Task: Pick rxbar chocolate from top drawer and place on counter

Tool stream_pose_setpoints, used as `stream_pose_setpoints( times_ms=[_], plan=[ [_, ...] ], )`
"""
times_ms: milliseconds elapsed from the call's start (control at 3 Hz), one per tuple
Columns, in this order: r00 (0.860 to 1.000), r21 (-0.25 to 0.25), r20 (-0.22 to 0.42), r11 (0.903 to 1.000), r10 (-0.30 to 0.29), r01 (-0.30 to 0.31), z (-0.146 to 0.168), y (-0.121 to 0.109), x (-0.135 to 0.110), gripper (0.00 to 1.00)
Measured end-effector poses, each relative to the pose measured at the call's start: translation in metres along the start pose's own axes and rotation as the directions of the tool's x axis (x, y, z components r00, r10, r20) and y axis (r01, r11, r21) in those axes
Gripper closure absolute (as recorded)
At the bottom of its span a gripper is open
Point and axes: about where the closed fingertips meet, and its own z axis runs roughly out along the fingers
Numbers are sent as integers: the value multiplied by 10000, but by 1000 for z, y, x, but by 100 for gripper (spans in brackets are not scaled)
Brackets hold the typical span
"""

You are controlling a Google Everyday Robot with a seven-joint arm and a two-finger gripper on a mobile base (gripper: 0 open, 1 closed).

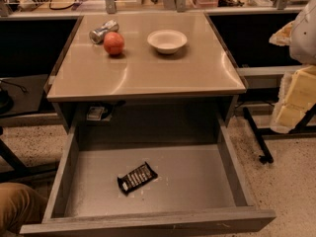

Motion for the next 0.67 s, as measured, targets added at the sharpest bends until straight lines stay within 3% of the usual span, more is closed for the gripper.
stream_pose_setpoints(
  times_ms=[333, 667],
  plan=[
    [10000, 0, 0, 10000, 0, 0, 0, 0, 0, 0],
    [10000, 64, -34, 10000, 30, -30, 20, 7, 2, 0]
  ],
)
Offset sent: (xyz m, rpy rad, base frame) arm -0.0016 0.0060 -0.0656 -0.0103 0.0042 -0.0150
